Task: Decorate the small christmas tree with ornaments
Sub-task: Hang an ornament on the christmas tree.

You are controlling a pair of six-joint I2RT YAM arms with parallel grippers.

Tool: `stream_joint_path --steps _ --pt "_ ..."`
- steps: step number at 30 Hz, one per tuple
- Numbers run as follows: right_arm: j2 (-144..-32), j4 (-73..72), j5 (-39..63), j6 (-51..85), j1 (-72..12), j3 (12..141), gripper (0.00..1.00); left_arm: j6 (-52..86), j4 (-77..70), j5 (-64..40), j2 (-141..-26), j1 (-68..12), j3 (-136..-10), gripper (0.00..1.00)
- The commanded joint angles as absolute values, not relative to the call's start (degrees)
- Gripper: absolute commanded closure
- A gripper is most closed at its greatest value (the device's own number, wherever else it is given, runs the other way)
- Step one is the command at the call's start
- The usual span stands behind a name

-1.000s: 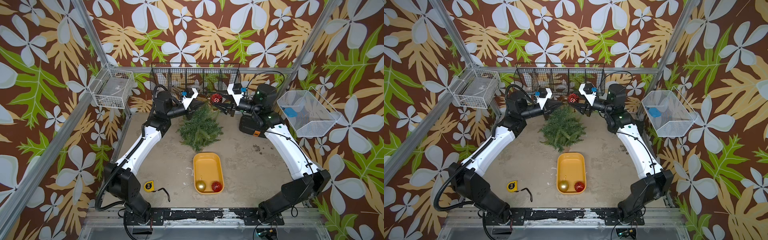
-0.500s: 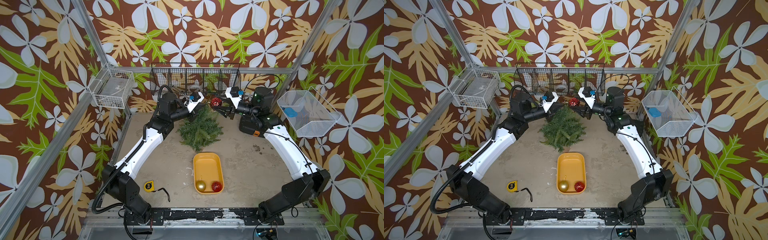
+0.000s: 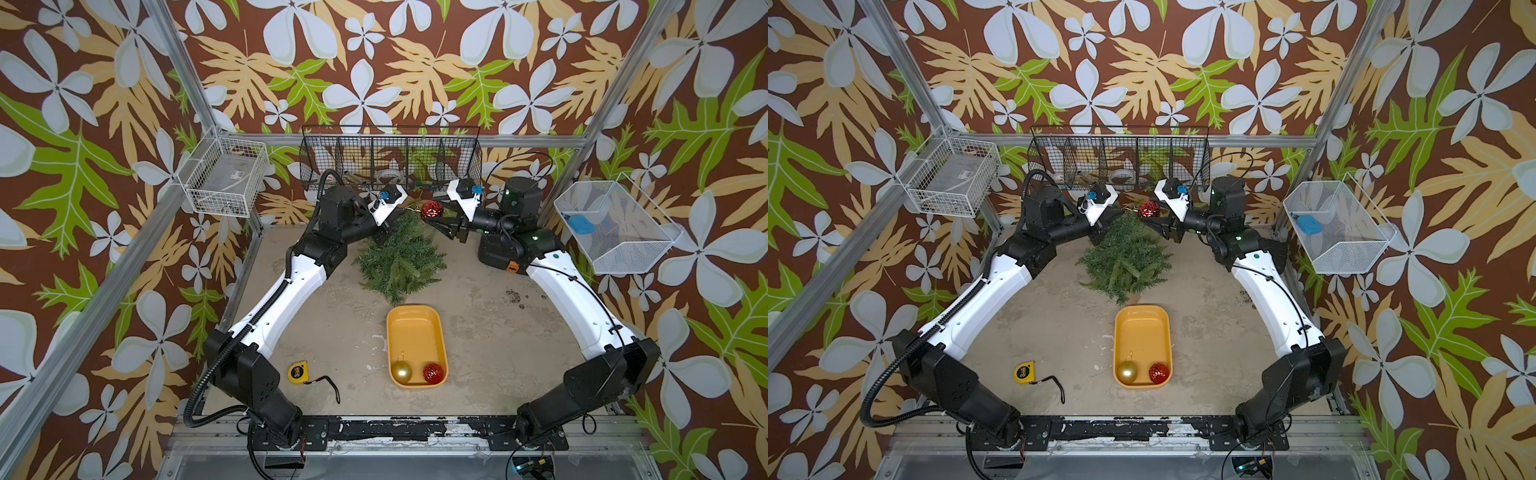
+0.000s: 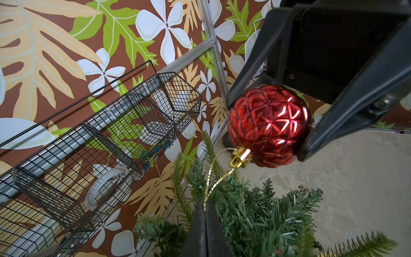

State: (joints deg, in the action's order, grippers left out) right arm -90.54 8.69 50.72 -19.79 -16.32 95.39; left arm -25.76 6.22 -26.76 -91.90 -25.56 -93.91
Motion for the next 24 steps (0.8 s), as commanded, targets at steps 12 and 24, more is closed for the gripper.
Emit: stream_joint_path --steps 12,24 --pt "-91.85 9.16 51.61 -20.35 -16.27 96.15 0.53 -26.17 12.51 -26.51 -94.82 -25.62 -97.89 1.0" --pt "-89.7 7.99 50.71 -19.53 -16.3 96.47 0.54 -26.08 10.52 -24.72 -91.73 -25.66 -95.91 1.0"
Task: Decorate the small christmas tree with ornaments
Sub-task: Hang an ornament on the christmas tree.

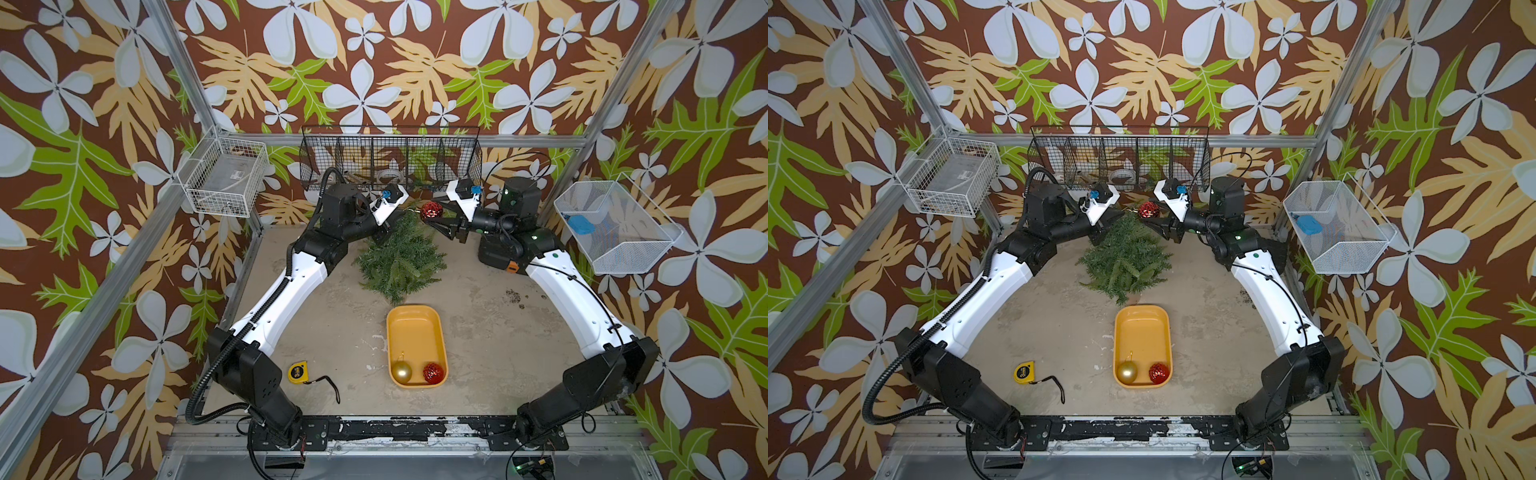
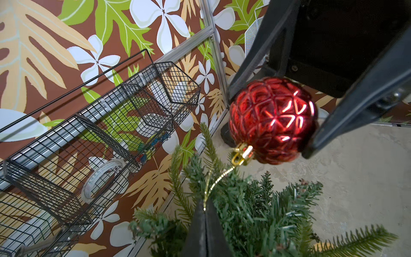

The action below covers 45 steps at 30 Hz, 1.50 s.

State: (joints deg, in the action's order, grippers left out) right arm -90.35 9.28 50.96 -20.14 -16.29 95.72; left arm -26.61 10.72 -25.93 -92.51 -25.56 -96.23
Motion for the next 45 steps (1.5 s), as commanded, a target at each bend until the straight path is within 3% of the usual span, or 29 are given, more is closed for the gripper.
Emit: stream_joint_path --steps 1,45 --pt "-89.52 7.95 50.54 -19.42 -16.31 96.65 0.54 -25.91 10.38 -24.84 -91.6 -25.66 -95.91 1.0" --pt "-92.28 10.06 51.49 -17.85 -16.52 98.85 0.54 -30.6 18.55 -24.98 -92.37 -25.64 -98.45 1.0"
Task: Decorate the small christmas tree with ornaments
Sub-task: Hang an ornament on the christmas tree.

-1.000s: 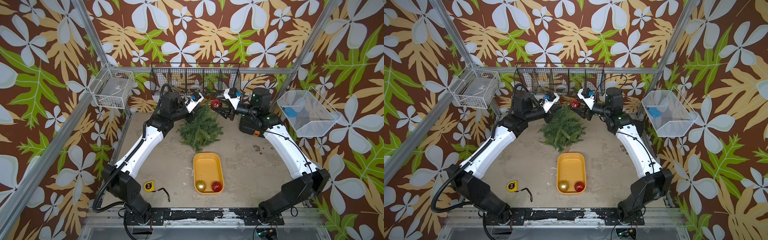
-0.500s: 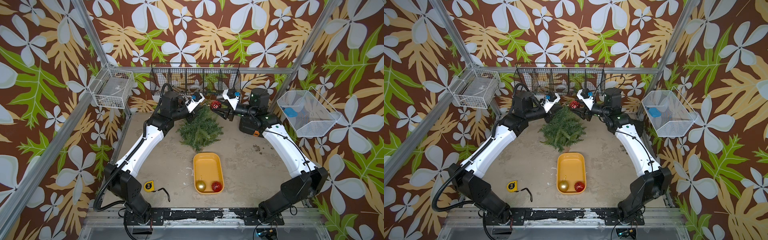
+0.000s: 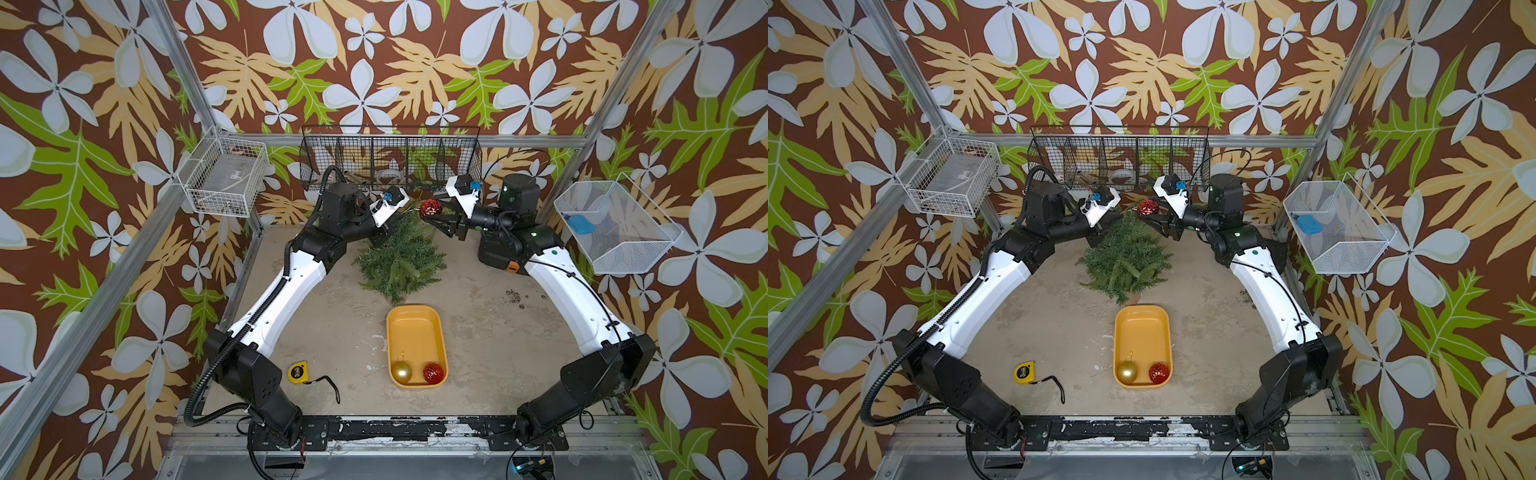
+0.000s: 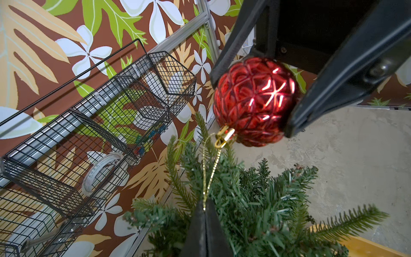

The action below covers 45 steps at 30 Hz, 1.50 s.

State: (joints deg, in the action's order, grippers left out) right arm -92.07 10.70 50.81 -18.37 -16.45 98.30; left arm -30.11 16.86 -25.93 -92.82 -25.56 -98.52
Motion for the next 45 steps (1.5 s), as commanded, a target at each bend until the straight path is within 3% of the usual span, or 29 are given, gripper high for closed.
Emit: stream_joint_path --steps 1,17,45 --pt "-92.37 10.16 51.37 -17.84 -16.57 98.89 0.55 -30.6 18.67 -24.83 -92.46 -25.66 -98.5 1.0" --pt "-91.59 11.09 49.65 -18.48 -16.61 97.68 0.55 -32.51 23.33 -29.88 -94.22 -25.62 -100.97 1.0" --pt "-91.0 12.64 45.27 -19.06 -16.55 95.3 0.56 -29.22 22.09 -29.07 -94.84 -25.62 -102.13 1.0"
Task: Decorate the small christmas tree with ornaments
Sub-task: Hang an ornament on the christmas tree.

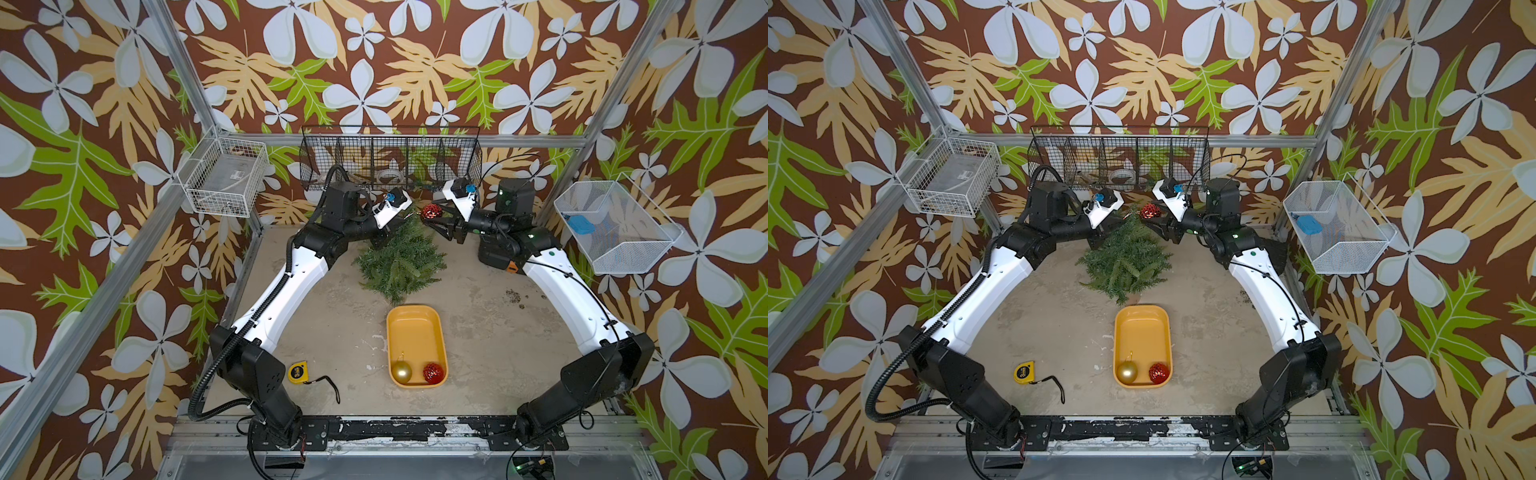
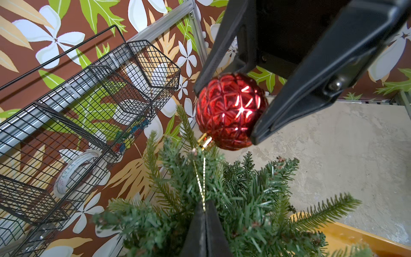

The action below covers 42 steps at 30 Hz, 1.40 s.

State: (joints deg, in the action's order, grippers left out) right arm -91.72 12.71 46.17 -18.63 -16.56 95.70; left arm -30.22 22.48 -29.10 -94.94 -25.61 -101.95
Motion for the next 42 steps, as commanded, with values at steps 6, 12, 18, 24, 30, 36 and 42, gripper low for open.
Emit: stream_joint_path --steps 6,12,18,24,30,36,42 --pt "-90.27 12.65 44.67 -19.24 -16.56 94.46 0.57 -27.3 19.53 -28.53 -93.36 -25.58 -101.14 0.79" --pt "-89.14 12.31 43.89 -19.34 -16.57 93.7 0.56 -24.08 11.96 -30.02 -88.75 -24.9 -96.23 0.62" --pt "-88.96 12.17 43.21 -19.38 -16.59 92.86 0.55 -20.76 5.05 -31.38 -84.67 -23.59 -92.1 0.57" --pt "-88.77 10.9 42.6 -18.93 -16.57 91.55 0.45 -18.89 0.82 -30.95 -82.86 -22.7 -89.41 0.55" --pt "-88.7 11.07 42.62 -19.05 -16.61 91.07 0.47 -18.46 0.63 -31.23 -83.06 -22.33 -89.5 0.55" --pt "-88.68 9.86 43.51 -18.11 -16.59 90.7 0.29 -18.28 0.59 -31.38 -82.88 -22.24 -89.41 0.54" --pt "-87.72 9.94 42.33 -17.8 -16.57 90.13 0.24 -17.76 0.2 -32.27 -83.05 -22.23 -89.47 0.51"
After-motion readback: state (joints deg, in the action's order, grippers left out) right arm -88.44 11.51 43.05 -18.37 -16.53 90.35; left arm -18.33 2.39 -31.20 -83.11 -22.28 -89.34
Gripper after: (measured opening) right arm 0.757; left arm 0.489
